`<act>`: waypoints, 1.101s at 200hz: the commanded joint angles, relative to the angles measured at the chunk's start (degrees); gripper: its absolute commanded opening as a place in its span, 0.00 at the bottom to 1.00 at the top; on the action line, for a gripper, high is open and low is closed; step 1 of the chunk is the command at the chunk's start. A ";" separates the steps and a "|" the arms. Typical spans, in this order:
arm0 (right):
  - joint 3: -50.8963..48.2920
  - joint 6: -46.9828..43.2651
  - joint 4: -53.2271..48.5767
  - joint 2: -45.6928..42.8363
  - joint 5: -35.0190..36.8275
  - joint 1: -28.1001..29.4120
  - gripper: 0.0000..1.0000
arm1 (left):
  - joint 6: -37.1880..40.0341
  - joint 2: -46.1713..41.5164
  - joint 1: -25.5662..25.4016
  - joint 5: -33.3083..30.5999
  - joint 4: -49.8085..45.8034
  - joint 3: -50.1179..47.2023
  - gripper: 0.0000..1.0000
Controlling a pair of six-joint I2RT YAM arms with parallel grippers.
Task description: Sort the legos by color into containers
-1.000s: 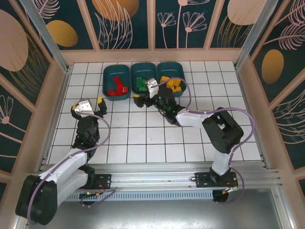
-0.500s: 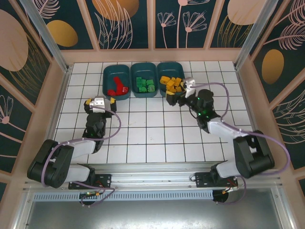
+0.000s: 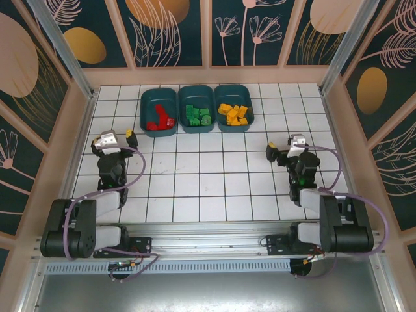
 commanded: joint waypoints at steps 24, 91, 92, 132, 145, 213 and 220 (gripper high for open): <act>-1.41 0.50 15.53 7.73 1.63 -0.61 0.99 | -1.43 -1.51 1.27 1.15 -3.07 -1.78 0.99; -2.35 1.47 22.40 13.58 0.32 -1.98 0.99 | -2.10 13.67 1.32 -1.51 9.65 -1.90 0.99; -2.07 1.41 21.56 13.53 0.11 -1.97 0.99 | -2.07 13.64 1.30 -1.47 9.48 -1.87 0.98; 0.94 4.45 16.68 14.19 2.18 -3.61 0.99 | -1.73 13.11 1.04 -1.30 7.95 -1.65 0.98; 1.31 4.78 15.72 14.17 5.42 -2.86 0.99 | -1.64 13.22 0.99 -1.35 8.25 -1.68 0.98; 1.37 4.69 15.71 14.12 5.74 -2.74 0.99 | -1.64 13.20 0.95 -1.34 8.38 -1.76 0.98; 1.35 4.62 15.69 14.09 5.91 -2.66 0.99 | -1.60 13.21 0.93 -1.34 8.34 -1.77 0.99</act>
